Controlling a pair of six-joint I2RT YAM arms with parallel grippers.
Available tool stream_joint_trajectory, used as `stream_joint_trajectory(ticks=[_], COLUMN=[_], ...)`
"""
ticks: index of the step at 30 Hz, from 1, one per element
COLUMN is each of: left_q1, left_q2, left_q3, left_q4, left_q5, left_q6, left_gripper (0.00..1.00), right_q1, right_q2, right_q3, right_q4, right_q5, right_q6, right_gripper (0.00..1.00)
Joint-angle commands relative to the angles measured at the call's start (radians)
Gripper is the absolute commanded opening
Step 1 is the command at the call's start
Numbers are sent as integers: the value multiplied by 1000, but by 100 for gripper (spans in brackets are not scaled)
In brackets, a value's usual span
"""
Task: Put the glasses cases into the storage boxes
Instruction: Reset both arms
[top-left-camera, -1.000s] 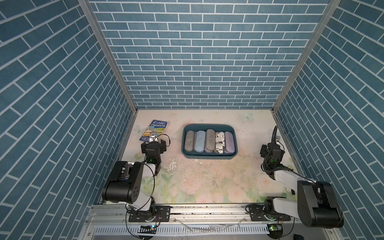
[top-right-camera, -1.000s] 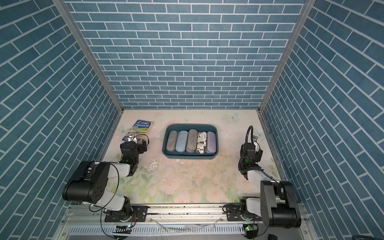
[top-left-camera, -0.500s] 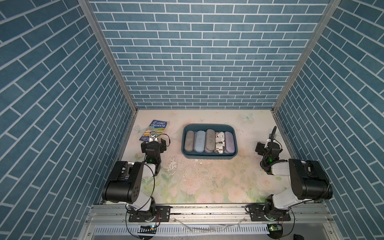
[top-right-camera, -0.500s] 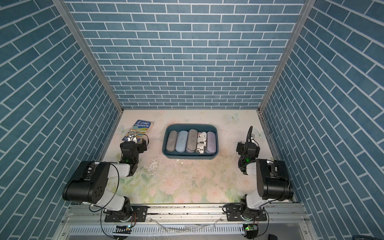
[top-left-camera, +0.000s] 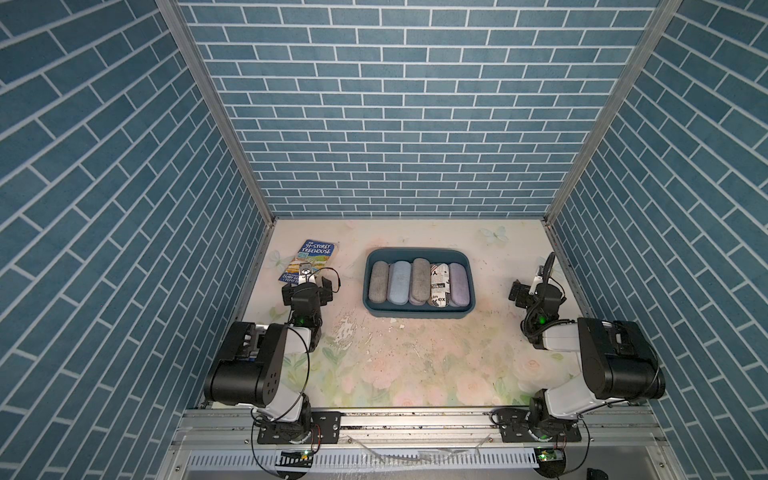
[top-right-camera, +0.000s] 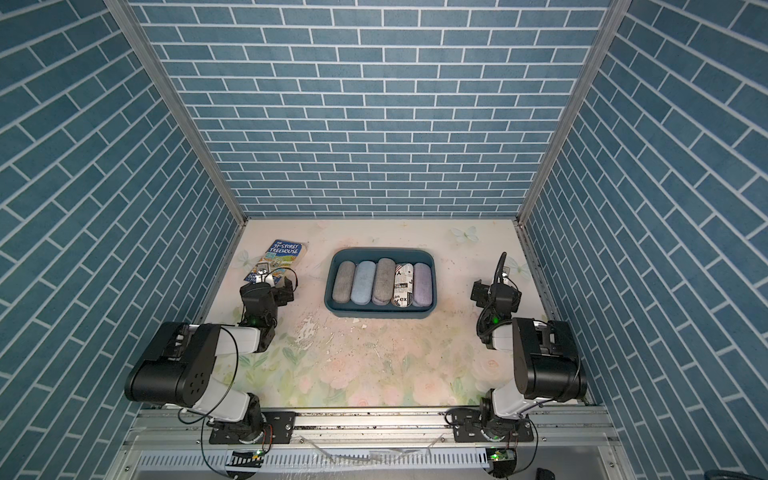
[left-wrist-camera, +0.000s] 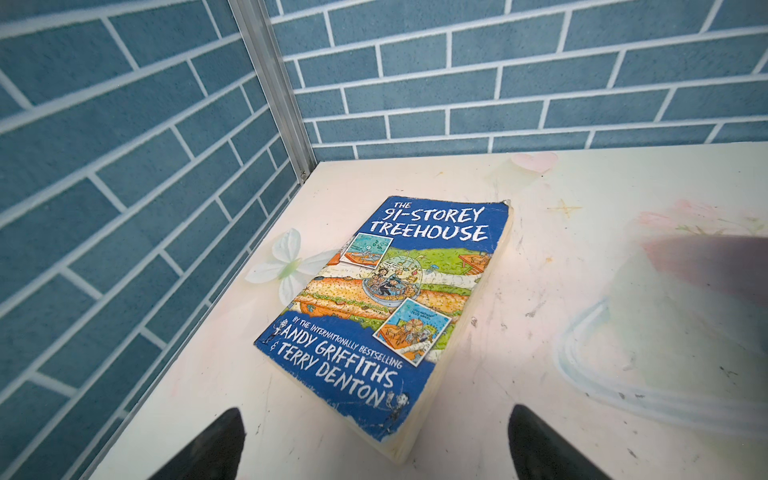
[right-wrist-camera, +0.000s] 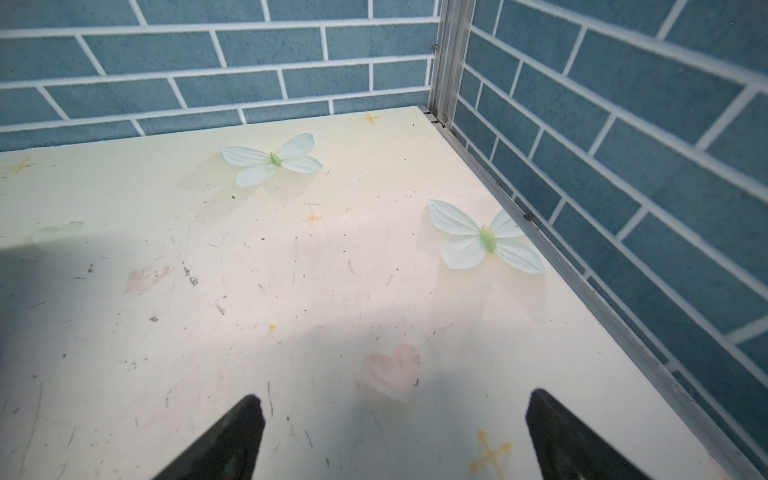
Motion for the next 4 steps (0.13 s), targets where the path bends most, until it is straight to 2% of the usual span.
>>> stream_joint_trajectory(ticks=[1,4], left_q1=[6,7], left_q2=[5,5], left_q3=[-4,-6], left_q4=[6,10], left_q5=[7,8], left_q6=[2,4], left_gripper=[99,99], right_q1=[-3,-3], right_q2=[-2,-1], right_q3=[-5,-3], right_q4=[27,26], right_q5=[-4,-4], right_q6=[-11,-11], right_gripper=[99,99])
